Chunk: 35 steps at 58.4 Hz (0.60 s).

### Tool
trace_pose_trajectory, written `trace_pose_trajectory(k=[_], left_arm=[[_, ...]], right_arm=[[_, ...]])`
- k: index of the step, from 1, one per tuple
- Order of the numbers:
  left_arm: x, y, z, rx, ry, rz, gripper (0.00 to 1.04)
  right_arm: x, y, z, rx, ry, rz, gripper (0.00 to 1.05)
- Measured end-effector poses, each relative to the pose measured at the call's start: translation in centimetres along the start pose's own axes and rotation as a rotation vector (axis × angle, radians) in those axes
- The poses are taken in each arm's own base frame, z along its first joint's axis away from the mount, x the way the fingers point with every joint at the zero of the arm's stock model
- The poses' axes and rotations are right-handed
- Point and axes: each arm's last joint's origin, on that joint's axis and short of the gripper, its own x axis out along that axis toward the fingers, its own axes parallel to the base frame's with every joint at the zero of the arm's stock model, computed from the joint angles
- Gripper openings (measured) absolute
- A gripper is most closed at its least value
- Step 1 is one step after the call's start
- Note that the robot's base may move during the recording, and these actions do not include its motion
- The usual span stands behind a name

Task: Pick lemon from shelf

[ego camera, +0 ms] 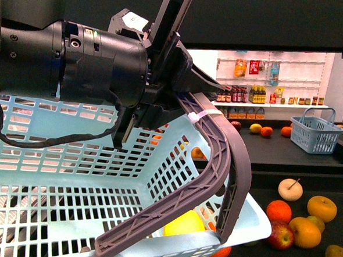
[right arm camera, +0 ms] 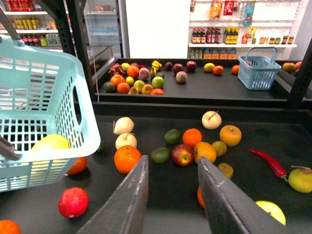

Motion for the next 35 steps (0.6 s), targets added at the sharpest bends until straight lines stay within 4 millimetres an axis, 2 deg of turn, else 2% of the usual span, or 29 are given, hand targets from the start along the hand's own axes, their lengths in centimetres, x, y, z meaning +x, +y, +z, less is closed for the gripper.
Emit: trace_pose_trajectory(k=[2,6,35], left_arm=[[0.0,0.0,0.0,0.002,-0.002,0.001,0.08],[0.0,0.0,0.0,0.005,-0.002,0.002,0.08],[0.0,0.0,0.0,0.005,-0.002,0.002,0.08]], right_arm=[[0.0,0.1,-0.2,0.000,0.000,-0.007,0.20],[0.0,1.0,-0.7,-0.001,-0.002,-0.008,0.03],[0.0,1.2,-2.3,-0.005,0.001,0.008,0.03]])
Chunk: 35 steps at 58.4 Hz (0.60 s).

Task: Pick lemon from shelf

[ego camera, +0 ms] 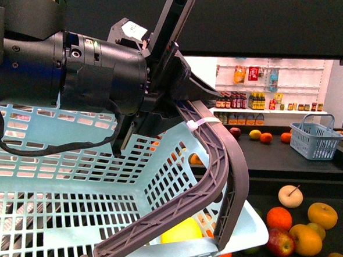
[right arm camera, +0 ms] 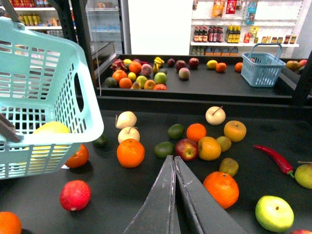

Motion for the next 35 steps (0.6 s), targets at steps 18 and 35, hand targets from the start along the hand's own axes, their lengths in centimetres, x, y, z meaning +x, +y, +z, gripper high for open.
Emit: trace_pose_trajectory(k=[18,35], left_arm=[[0.00,0.00,0.00,0.000,0.000,0.000,0.08],[0.00,0.00,0.00,0.000,0.000,0.000,0.08]], right_arm=[[-0.07,0.00,-0.77,0.000,-0.014,-0.001,0.03],[-0.08,0.00,-0.77,0.000,-0.014,0.000,0.40]])
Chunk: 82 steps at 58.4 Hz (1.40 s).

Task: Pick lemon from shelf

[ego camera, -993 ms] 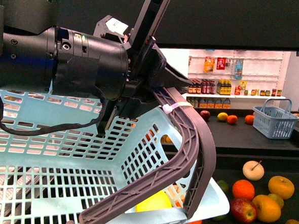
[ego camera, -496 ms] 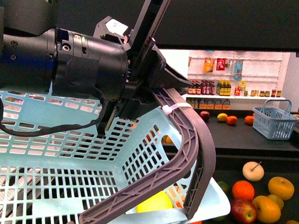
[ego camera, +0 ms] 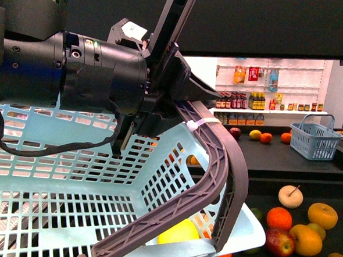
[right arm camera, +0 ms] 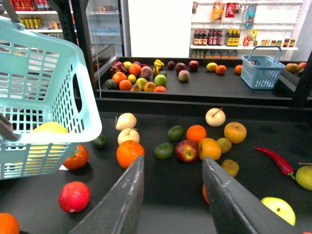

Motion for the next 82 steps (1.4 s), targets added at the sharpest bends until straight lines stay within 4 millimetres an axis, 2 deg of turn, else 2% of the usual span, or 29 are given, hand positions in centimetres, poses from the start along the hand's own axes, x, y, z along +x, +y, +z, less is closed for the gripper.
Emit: trace_pose_trajectory(k=[8,13,20,24,34,47,63,82], left_arm=[[0.0,0.0,0.0,0.000,0.000,0.000,0.08],[0.0,0.0,0.0,0.000,0.000,0.000,0.08],[0.0,0.0,0.0,0.000,0.000,0.000,0.08],[0.0,0.0,0.0,-0.004,-0.011,0.009,0.08],[-0.1,0.5,0.6,-0.080,-0.215,0.160,0.08],[-2.1,0.7,3.6,-0.127,-0.476,0.099,0.08],[-6.8,2.3,7.3,-0.197,-0.734,0.004,0.08],[-14.2,7.0,10.3,-0.213,-0.942,0.046,0.08]], right_arm=[[0.0,0.0,0.0,0.000,0.000,0.000,0.61],[0.0,0.0,0.0,0.000,0.000,0.000,0.81],[0.0,0.0,0.0,0.000,0.000,0.000,0.99],[0.0,0.0,0.0,0.000,0.000,0.000,0.97],[0.0,0.0,0.0,0.000,0.000,0.000,0.97],[0.0,0.0,0.0,0.000,-0.001,0.000,0.97],[0.0,0.0,0.0,0.000,-0.001,0.000,0.97],[0.0,0.0,0.0,0.000,-0.001,0.000,0.97]])
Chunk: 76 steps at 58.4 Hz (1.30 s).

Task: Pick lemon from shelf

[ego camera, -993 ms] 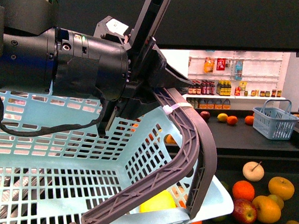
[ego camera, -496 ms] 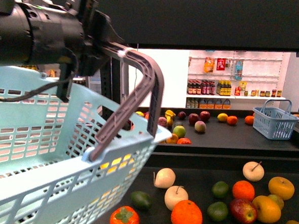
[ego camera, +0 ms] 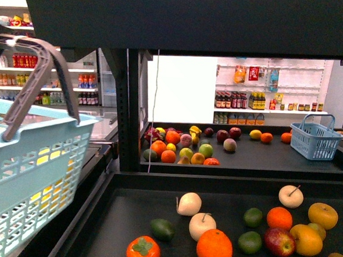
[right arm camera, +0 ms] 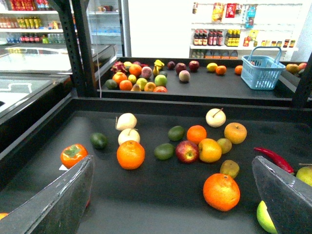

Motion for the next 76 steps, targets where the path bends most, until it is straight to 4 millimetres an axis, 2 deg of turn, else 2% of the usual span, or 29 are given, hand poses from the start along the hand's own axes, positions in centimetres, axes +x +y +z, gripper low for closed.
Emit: trace_pose_trajectory(k=[4,13,32,58,76], left_arm=[[-0.6,0.7,1.9,-0.003,-0.031,-0.027,0.08],[-1.5,1.8,4.7,-0.003,-0.073,-0.077,0.08],[-2.7,6.3,7.7,-0.055,-0.122,-0.033,0.08],[-3.5,10.2,9.2,-0.076,-0.114,-0.032,0.08],[-3.9,12.5,9.0,-0.086,-0.106,-0.043,0.08]], right_arm=[[0.0,0.0,0.0,0.000,0.000,0.000,0.97],[0.0,0.0,0.0,0.000,0.000,0.000,0.97],[0.0,0.0,0.0,0.000,0.000,0.000,0.97],[0.0,0.0,0.0,0.000,0.000,0.000,0.97],[0.0,0.0,0.0,0.000,0.000,0.000,0.97]])
